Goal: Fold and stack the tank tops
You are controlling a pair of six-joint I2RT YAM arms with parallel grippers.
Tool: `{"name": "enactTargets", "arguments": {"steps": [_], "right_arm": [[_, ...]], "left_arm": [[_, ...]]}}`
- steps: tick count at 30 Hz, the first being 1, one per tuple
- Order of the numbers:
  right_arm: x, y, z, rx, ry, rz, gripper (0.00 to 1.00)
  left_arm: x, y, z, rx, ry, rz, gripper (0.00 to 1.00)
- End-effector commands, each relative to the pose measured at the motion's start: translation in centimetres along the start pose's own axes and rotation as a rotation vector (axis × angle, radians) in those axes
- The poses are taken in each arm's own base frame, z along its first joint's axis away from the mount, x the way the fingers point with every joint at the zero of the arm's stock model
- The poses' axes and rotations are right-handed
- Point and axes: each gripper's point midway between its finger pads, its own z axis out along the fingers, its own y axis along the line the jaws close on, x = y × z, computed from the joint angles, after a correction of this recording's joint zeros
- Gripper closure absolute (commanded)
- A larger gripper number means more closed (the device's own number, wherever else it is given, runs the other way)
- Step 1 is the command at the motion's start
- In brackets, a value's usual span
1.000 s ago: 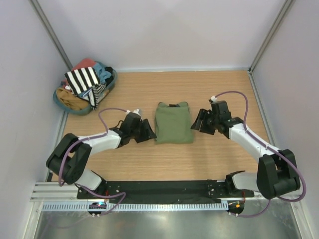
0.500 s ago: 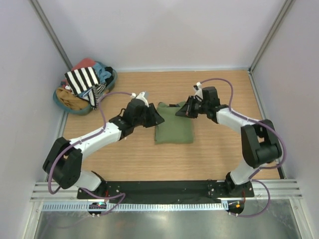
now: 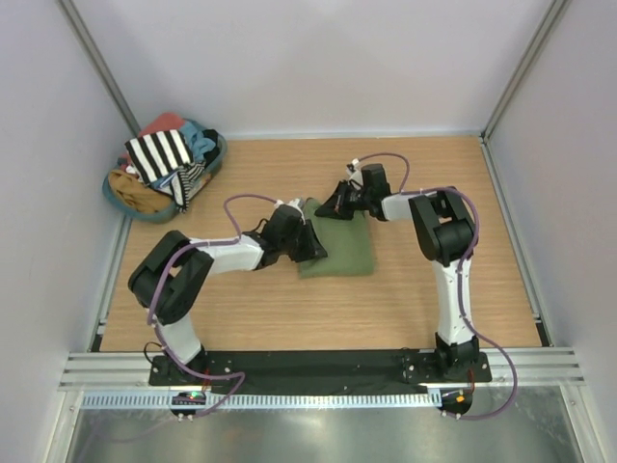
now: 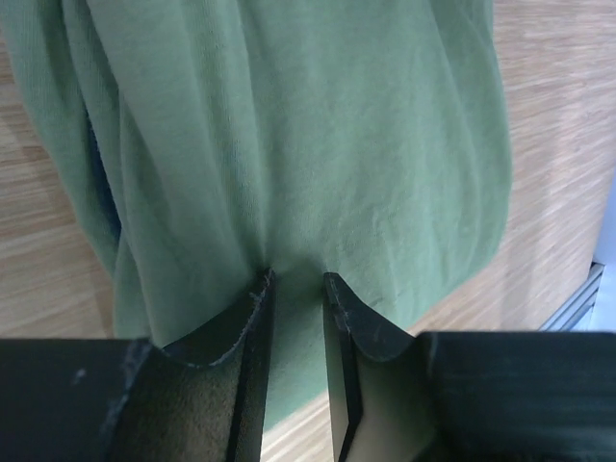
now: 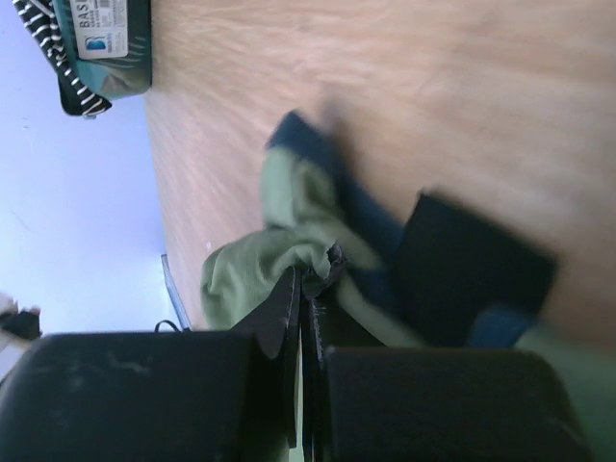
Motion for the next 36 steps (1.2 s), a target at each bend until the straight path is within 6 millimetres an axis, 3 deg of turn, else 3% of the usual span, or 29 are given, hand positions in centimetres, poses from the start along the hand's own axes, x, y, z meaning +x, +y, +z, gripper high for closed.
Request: {"name": "enactTargets", "arguments": {"steps": [1,3,7,9,13,15,16,18,19,20,24,26,27,28,30,33,36], "right_arm": [[-3.5,0.7,1.2,-0.054,-0.053,-0.037,0.99],[-5.1,-0.4,1.5,-0.040,-0.069,-0.027,0.99],[-6.6,-0.4,1.1,-0.026,-0.076,-0.038,0.96],[-7.5,0.9,0.5,-0.034,-0.095,-0.067,0.91],[-8.2,3.5,-1.4,-0.030,-0.119,-0.129,0.68],[-7.8,3.7,-2.5,-0.001,-0.129,-0.138,0.66],[-8.0,5.5,-3.8,-0.003,-0.155,-0.175,0.66],[-6.7,5.0,-4.8,0.024,-0.164,-0.166,0.66],[-6.9,7.0,-6.4,0.006,-0.202,-0.198,0.66],[-5.4,5.8,-6.8,0.032,-0.192,-0.170,0.65],[-2.6,6.7,-9.5,0.021,-0.226,-0.137,0.56],[-0.2,6.2,-10.3,0.014,-0.204,-0.099,0.62],[0.7,5.9,-10.5,0.012,-0.187,-0.089,0.70],[2.2,5.0,-10.5,0.013,-0.161,-0.073,0.73],[3.7,4.8,-10.7,-0.012,-0.128,-0.068,0.78],[6.6,3.5,-10.4,-0.029,-0.065,-0.028,0.81],[8.8,2.1,-9.9,-0.029,-0.014,0.000,0.81]], "left_arm": [[-0.7,-1.1,0.4,0.058,-0.020,0.017,0.73],[-0.6,-0.7,0.3,0.045,-0.025,0.024,0.73],[-1.0,-0.4,-1.0,0.008,-0.045,0.059,0.72],[-1.8,-1.0,-1.8,0.009,-0.065,0.077,0.71],[-3.1,-1.0,-3.3,-0.043,-0.096,0.125,0.69],[-4.2,-1.2,-4.2,-0.057,-0.116,0.131,0.69],[-5.0,-1.1,-4.5,-0.061,-0.132,0.124,0.68],[-6.4,-1.2,-4.9,-0.060,-0.148,0.115,0.67],[-7.4,-0.8,-5.1,-0.067,-0.162,0.098,0.67],[-7.8,-0.8,-5.2,-0.062,-0.160,0.086,0.67],[-9.9,-0.9,-4.7,-0.058,-0.178,0.060,0.67],[-10.8,-1.3,-4.4,-0.057,-0.194,0.058,0.68],[-11.1,-1.2,-4.0,-0.061,-0.197,0.056,0.68],[-11.3,-0.4,-3.4,-0.079,-0.192,0.042,0.69],[-12.2,-0.8,-2.8,-0.043,-0.193,0.016,0.69],[-12.4,-1.7,-1.6,0.007,-0.173,0.005,0.69],[-12.3,-1.3,-0.1,0.003,-0.149,-0.008,0.69]]}}
